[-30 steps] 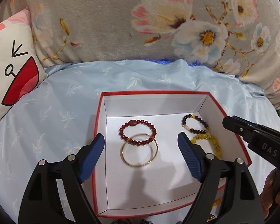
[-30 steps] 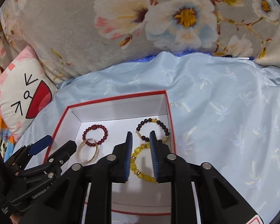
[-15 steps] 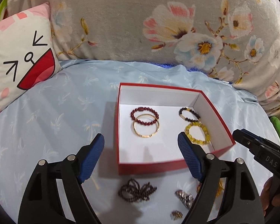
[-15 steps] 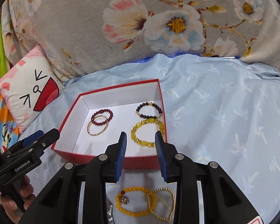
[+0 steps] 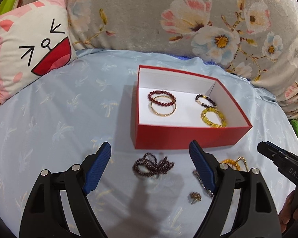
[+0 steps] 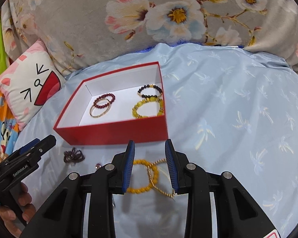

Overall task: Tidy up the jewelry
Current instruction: 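Withdraw both open tools from the red box toward the remaining jewelry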

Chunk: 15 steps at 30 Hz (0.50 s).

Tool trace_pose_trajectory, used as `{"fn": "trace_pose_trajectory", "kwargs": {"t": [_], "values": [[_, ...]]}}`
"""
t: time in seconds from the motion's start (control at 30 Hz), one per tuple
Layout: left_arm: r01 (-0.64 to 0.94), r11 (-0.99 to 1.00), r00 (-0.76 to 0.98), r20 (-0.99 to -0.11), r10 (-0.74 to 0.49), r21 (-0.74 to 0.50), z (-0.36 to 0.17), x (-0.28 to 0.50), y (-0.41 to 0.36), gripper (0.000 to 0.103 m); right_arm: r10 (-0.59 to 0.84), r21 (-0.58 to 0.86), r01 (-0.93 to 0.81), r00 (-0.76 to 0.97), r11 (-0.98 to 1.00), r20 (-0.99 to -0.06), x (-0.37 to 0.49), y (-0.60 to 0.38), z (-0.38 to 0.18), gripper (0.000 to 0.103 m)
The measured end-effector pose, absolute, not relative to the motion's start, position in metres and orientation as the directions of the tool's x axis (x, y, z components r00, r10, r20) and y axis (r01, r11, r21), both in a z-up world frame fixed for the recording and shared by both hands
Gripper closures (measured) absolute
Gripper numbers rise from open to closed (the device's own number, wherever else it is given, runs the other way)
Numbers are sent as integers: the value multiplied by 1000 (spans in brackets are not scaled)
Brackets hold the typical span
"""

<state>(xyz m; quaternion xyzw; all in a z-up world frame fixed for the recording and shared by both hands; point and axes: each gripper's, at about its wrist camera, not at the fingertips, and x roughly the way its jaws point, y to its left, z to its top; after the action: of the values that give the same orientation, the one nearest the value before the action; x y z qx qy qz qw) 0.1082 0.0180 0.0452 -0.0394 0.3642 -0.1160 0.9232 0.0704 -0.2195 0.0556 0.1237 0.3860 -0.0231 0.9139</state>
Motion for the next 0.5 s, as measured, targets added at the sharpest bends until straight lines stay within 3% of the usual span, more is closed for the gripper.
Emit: {"fn": "trace_pose_trajectory", "kwargs": {"t": [0.5], "values": [[159, 975, 673, -705, -224, -158, 15, 77, 29, 26, 75, 235, 171, 637, 957, -767, 35, -219, 22, 72]]}}
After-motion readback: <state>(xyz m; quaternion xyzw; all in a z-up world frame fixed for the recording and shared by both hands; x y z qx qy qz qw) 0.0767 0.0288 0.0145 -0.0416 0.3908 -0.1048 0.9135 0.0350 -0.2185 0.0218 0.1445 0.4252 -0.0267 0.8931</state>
